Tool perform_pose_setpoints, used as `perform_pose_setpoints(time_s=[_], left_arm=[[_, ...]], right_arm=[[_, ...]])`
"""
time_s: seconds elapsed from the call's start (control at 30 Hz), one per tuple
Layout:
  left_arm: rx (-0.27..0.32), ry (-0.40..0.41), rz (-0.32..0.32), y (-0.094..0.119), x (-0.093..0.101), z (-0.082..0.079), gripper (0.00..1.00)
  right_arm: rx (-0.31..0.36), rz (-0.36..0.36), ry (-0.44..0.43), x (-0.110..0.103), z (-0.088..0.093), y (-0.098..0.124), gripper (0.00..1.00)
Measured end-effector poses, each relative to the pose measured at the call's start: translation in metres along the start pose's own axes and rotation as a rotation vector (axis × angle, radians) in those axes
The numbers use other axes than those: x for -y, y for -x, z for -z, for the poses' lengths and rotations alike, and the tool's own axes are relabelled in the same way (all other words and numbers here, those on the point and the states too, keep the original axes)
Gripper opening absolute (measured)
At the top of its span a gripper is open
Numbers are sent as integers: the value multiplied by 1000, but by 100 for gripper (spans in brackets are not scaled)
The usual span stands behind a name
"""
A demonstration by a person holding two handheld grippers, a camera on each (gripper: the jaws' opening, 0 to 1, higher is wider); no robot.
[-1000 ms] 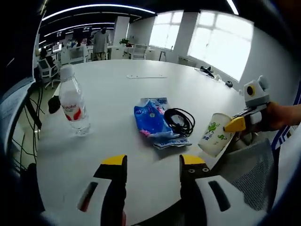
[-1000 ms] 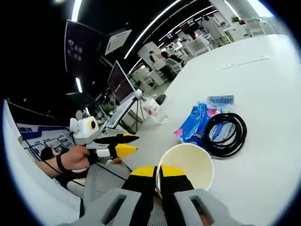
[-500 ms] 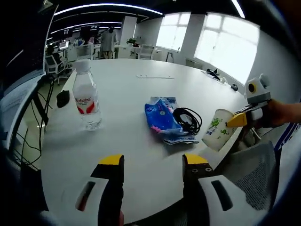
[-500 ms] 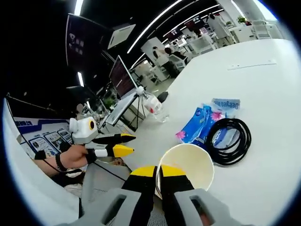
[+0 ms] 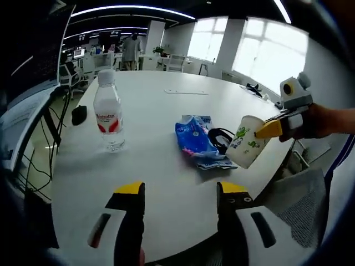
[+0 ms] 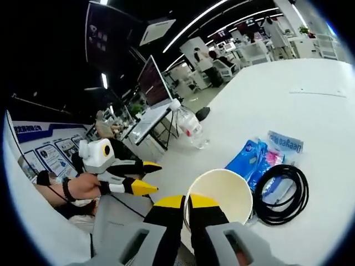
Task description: Arrange the tabletop items into an orderly group along one side of the table until the central work area is clear of visible clutter.
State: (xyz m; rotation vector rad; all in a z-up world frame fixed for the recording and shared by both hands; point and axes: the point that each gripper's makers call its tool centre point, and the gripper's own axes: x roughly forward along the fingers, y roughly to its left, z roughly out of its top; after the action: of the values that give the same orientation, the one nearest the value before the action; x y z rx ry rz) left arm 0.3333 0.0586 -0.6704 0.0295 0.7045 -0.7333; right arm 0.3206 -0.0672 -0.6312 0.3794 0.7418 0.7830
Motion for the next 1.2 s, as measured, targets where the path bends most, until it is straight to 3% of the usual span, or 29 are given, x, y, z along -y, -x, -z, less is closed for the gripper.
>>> perform_pose_setpoints(time_s=[0.33,0.47,0.9,1.2], left_arm=[[12,0,-9,3,-9,-2,52],[-9,-42,-16,2,-11,1,54],[30,1,-20,4,-21,-8,53],[30,7,-14,7,-22,-4,53]], right_arm=[[-66,-38,103,-5,-26,-30,0],[-81,-55,123,-7,-35,-47,0],[-225,-76,257,-6,-33,-105,0],[-335,-42,361,13,-29,-134,0]])
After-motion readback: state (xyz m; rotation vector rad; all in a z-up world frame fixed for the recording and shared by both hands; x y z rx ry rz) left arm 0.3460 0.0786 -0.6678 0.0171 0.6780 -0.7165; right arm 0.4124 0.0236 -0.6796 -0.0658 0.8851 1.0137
